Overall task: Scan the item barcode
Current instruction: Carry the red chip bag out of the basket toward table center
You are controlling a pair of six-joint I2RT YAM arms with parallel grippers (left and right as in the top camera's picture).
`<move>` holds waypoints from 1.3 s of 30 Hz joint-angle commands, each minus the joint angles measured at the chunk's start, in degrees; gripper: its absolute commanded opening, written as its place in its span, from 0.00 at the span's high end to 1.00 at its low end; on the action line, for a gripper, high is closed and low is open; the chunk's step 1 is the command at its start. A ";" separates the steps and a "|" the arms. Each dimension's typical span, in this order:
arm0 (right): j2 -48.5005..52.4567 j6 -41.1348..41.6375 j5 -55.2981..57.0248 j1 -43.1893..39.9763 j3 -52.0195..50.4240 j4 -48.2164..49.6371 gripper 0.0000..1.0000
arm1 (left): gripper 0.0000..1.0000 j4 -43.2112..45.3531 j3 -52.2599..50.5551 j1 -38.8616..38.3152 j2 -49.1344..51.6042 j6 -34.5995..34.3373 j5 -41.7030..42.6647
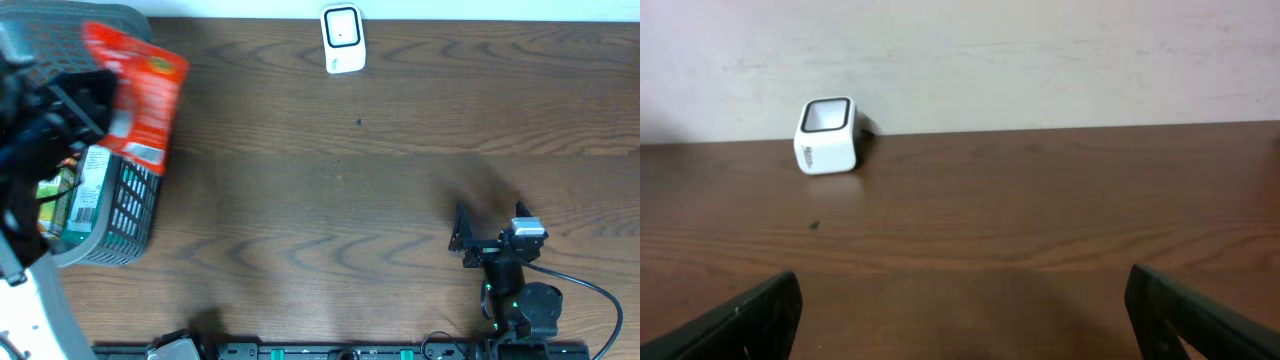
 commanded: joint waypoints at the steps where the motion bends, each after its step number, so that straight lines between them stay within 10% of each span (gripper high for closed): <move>1: -0.28 -0.11 0.11 0.55 -0.07 -0.22 0.01 | 0.93 0.15 -1.57 -7.61 1.62 0.74 3.85; 21: -0.28 -0.11 0.11 0.55 -0.07 -0.22 0.01 | 0.91 9.11 -11.17 -42.10 25.90 3.28 -20.52; 27: -0.28 -0.11 0.11 0.55 -0.07 -0.22 0.01 | 0.38 7.52 -11.17 -44.70 28.41 12.00 -28.98; 39: -0.28 -0.11 0.11 0.55 -0.07 -0.22 0.01 | 0.28 4.94 -13.68 -43.17 33.44 18.47 -37.42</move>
